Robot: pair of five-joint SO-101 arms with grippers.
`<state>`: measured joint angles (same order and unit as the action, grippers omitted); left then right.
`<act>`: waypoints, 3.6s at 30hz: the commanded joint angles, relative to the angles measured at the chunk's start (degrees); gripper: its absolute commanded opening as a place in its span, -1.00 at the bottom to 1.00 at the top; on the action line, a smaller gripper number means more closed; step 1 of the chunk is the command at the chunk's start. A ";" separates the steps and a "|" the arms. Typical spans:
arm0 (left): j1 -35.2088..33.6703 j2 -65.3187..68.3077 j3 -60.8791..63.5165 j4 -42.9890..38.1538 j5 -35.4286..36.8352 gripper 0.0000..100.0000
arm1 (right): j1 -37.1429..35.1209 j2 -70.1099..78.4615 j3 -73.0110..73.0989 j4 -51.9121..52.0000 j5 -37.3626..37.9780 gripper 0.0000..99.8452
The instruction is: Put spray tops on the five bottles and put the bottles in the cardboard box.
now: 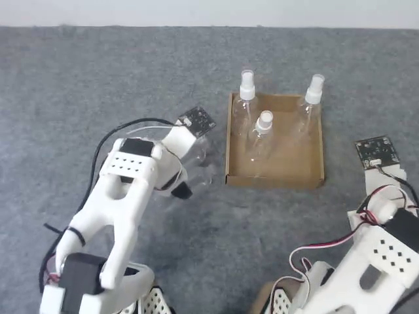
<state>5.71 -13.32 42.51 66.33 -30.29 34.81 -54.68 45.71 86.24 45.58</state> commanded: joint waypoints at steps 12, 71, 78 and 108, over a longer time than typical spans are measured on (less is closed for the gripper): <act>1.49 -4.48 4.79 1.32 0.97 -0.41 | 0.57 -0.75 -0.26 0.31 0.35 -0.41; 45.19 14.33 -25.98 5.71 16.18 -0.59 | 18.33 47.52 -56.26 0.84 -10.29 -0.41; 46.68 24.18 -36.26 5.71 23.65 -0.50 | 18.33 47.87 -56.26 0.66 -10.20 -0.41; 16.79 -3.69 -41.71 28.92 19.96 -0.48 | -5.85 44.88 -43.87 16.04 -33.58 -0.41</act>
<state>28.66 -12.09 3.03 93.32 -8.84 34.81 -6.33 -3.25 100.40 17.45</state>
